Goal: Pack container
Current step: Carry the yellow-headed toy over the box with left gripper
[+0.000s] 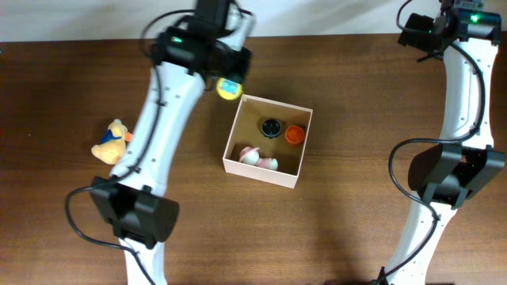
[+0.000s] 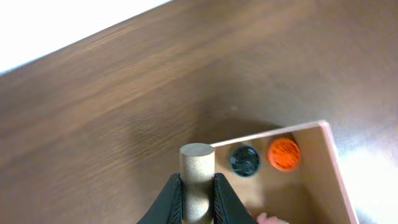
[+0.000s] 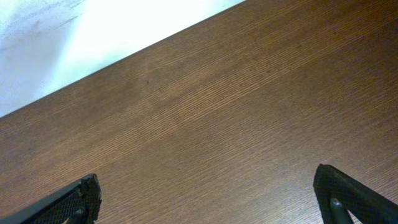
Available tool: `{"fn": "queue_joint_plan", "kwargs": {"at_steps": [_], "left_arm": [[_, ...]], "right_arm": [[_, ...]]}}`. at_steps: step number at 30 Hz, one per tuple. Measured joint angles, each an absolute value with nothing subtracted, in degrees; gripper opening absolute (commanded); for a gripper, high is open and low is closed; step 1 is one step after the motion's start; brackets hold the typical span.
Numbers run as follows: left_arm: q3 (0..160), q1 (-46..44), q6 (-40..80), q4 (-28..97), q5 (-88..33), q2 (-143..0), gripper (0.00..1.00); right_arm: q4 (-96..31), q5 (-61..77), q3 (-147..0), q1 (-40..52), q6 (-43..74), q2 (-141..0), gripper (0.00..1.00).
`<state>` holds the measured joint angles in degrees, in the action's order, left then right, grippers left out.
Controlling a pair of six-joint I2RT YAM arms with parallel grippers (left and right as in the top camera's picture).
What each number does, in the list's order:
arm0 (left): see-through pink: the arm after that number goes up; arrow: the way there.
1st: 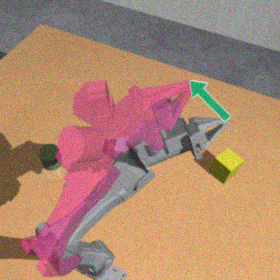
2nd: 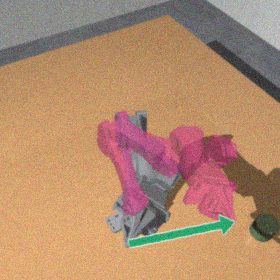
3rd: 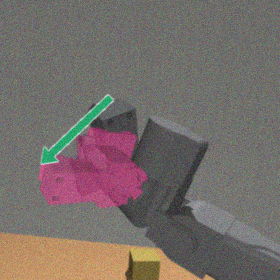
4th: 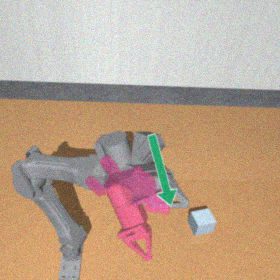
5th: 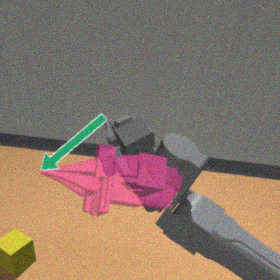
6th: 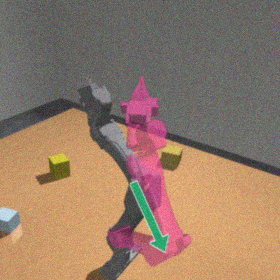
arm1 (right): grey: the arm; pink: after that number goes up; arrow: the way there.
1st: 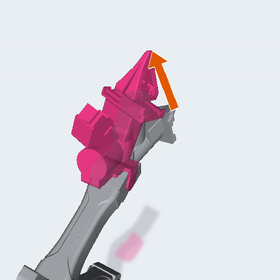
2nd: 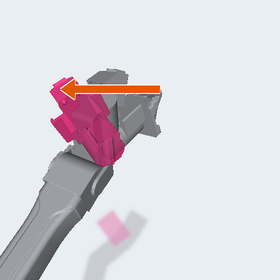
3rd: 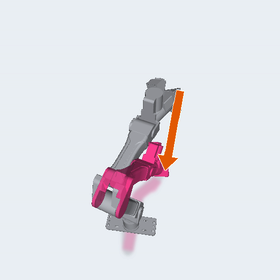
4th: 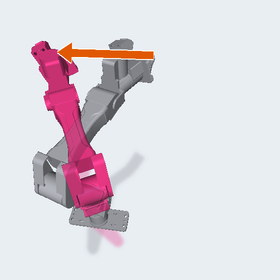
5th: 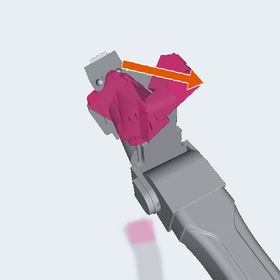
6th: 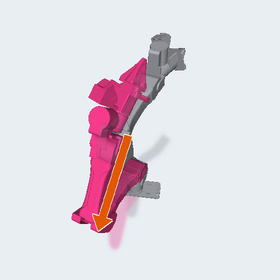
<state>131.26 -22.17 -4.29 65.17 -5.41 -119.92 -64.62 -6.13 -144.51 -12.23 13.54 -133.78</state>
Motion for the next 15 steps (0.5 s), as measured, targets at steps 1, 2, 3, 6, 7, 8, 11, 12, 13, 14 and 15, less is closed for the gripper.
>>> {"fn": "queue_joint_plan", "kwargs": {"at_steps": [1, 2, 3, 6, 7, 8, 11, 12, 13, 14, 15], "left_arm": [[131.3, -23.6, -5.5, 65.2, -4.7, -119.9, 0.02], [131.3, -24.5, -6.3, 65.3, -4.0, -119.9, 0.02], [131.3, -25.5, -7.0, 65.4, -3.2, -120.0, 0.02], [131.2, -27.3, -8.4, 65.9, -1.7, -120.5, 0.02], [131.0, -27.5, -8.7, 66.2, -1.4, -120.7, 0.01], [130.7, -27.5, -9.0, 66.5, -1.3, -121.2, 0.02], [129.5, -27.5, -9.5, 67.4, -0.8, -123.2, 0.02], [129.2, -27.5, -9.5, 67.8, -0.6, -123.9, 0.02], [128.9, -27.5, -9.5, 68.1, -0.6, -124.7, 0.02], [128.6, -27.5, -9.5, 68.2, -0.5, -125.6, 0.02], [128.1, -27.5, -9.5, 68.1, -0.6, -126.4, 0.02]], "right_arm": [[-64.6, -6.1, -144.5, -12.2, 13.5, -133.8, 0.99], [-64.6, -6.1, -144.5, -12.2, 13.5, -133.8, 0.99], [-64.6, -6.1, -144.5, -12.2, 13.5, -133.8, 0.99], [-64.6, -6.1, -144.5, -12.2, 13.5, -133.8, 0.99], [-64.6, -6.1, -144.5, -12.2, 13.5, -133.8, 0.99], [-64.6, -6.1, -144.5, -12.2, 13.5, -133.8, 0.99], [-64.6, -6.1, -144.5, -12.2, 13.5, -133.8, 0.99], [-64.6, -6.1, -144.5, -12.2, 13.5, -133.8, 0.99], [-64.6, -6.1, -144.5, -12.2, 13.5, -133.8, 0.99], [-64.6, -6.1, -144.5, -12.2, 13.5, -133.8, 0.99], [-64.6, -6.2, -144.5, -12.2, 13.5, -133.8, 0.99]]}}
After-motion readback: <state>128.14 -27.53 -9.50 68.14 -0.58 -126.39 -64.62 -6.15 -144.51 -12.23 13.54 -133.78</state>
